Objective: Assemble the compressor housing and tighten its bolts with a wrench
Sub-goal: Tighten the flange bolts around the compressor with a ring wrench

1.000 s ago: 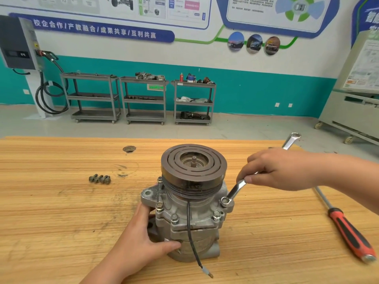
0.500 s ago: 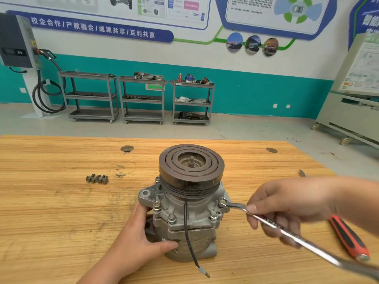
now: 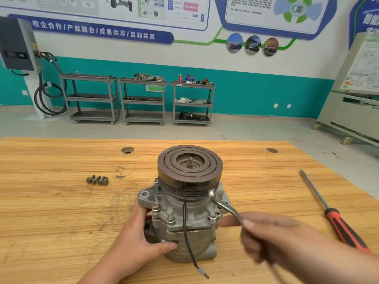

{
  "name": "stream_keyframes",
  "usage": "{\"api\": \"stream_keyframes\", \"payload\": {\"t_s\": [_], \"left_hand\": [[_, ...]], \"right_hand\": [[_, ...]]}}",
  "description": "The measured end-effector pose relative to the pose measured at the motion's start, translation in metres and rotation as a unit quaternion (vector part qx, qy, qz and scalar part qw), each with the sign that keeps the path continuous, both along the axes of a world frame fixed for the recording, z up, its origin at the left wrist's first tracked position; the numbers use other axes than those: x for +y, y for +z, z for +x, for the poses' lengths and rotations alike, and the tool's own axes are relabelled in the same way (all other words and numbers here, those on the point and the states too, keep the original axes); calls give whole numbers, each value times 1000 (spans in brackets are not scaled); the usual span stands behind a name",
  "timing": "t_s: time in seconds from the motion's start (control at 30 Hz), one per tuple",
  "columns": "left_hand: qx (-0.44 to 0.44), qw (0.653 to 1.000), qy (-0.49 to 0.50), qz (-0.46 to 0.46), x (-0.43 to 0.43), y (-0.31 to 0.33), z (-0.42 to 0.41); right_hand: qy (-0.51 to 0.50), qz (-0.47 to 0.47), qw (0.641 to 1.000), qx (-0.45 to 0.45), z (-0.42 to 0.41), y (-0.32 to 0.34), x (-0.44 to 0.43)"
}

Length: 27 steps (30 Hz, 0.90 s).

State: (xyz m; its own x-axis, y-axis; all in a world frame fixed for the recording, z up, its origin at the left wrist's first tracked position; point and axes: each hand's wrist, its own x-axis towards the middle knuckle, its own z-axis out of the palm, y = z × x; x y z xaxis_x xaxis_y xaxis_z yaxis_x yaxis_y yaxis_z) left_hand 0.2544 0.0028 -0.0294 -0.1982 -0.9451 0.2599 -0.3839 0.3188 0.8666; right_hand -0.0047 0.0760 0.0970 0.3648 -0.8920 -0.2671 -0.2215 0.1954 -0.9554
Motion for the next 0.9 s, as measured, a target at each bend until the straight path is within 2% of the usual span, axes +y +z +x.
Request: {"api": "stream_keyframes", "payload": {"t_s": [0.03,0.07,0.13,0.2,0.27,0.4,0.6,0.73,0.77,0.8,0.87,0.9], "left_hand": [[1,1000,1,2,0,0,0],[2,1000,2,1,0,0,0],[6,1000,-1,-5,0,1,0],[14,1000,-6,-6,0,1,0],[17,1000,-8,-4,1,2,0],[22,1000,-14,-3,1,2,1],[24,1000,-9,2,0,1,1],[25,1000,-6,0,0,0,1],[24,1000,-6,0,0,0,1],[23,1000,-6,1,0,0,1],[22,1000,-6,1,-1,0,1],[21,1000,-6,0,-1,0,1]], "right_hand": [[-2,-81,991,104,-11,4,-4],[10,-160,965,209,-21,8,-10],[70,-281,876,385,-40,16,-25],[109,-318,806,488,-49,21,-43],[130,-312,789,513,-52,23,-59],[173,-265,805,502,-48,28,-78],[218,-243,772,545,-30,47,-97],[231,-157,780,560,-26,55,-101],[242,-105,801,538,-28,55,-98],[249,-37,837,485,-29,52,-93],[235,110,919,296,-28,44,-78],[207,159,947,187,-26,38,-69]]}}
